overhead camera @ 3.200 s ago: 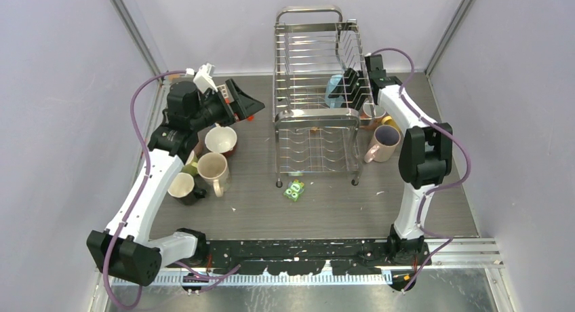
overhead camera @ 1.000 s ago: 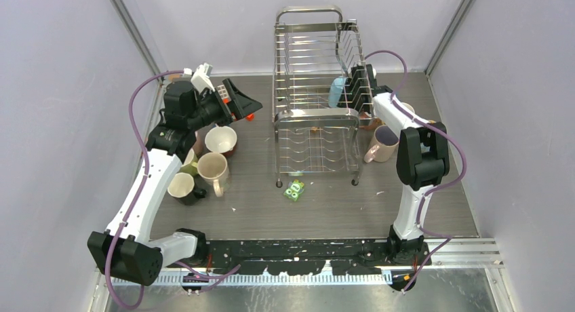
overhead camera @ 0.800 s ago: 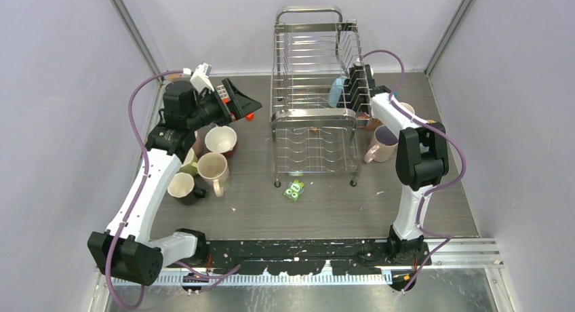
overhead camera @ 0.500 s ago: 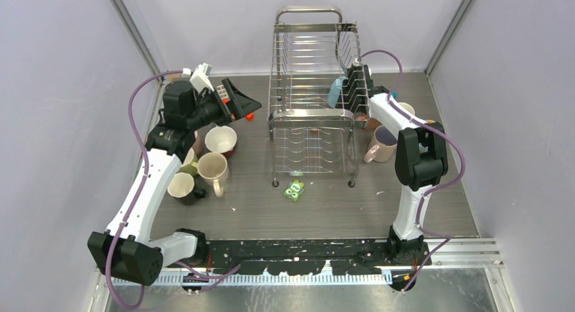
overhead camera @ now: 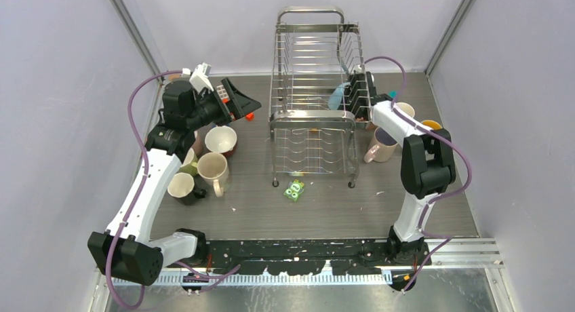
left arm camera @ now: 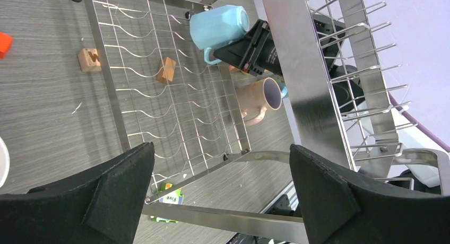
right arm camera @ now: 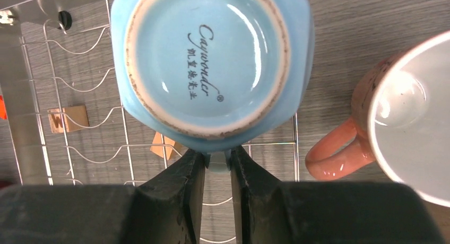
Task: Unload the cups from the dish rack
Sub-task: Unload the cup from the dish rack.
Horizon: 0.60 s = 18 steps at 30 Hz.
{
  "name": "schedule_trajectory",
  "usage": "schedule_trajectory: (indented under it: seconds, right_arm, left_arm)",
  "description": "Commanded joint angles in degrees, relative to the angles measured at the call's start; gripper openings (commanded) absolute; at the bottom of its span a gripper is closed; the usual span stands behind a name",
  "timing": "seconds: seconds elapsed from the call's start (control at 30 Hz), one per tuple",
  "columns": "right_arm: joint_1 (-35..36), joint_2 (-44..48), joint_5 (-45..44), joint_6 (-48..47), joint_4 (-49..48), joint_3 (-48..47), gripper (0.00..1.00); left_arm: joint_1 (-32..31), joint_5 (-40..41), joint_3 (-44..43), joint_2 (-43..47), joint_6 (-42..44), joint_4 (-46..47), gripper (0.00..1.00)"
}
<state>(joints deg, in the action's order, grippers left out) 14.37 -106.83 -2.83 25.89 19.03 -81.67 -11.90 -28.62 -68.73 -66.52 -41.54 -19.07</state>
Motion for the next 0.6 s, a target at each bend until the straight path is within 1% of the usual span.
schedule_trajectory:
  seconds: [0.0,0.07,0.1,0.3,0.57]
  right_arm:
    - [-1.6,7.4,1.3,2.6,-7.5,1.7,0.01]
    - [-2.2,8.4,2.0,3.4,-9.1,3.2,0.01]
    - [-2.6,8.8,4.1,4.1,-9.8,3.7,0.01]
    - [-5.6,10.5,9.9,8.4,-13.6,5.5,0.01]
    - [-6.4,12.2,12.0,11.6,-12.9,4.0,0.01]
  left_arm:
    - [0.4,-1.4,-0.1,0.6,0.2,2.0,1.00]
    - [0.4,-1.3,-0.1,0.6,0.2,2.1,1.00]
    - [0.3,-1.3,-0.1,0.6,0.1,2.1,1.00]
    - [0.4,-1.2,-0.2,0.7,0.0,2.1,1.00]
    - [0.3,-0.9,-0.5,0.8,-0.2,2.5,1.00]
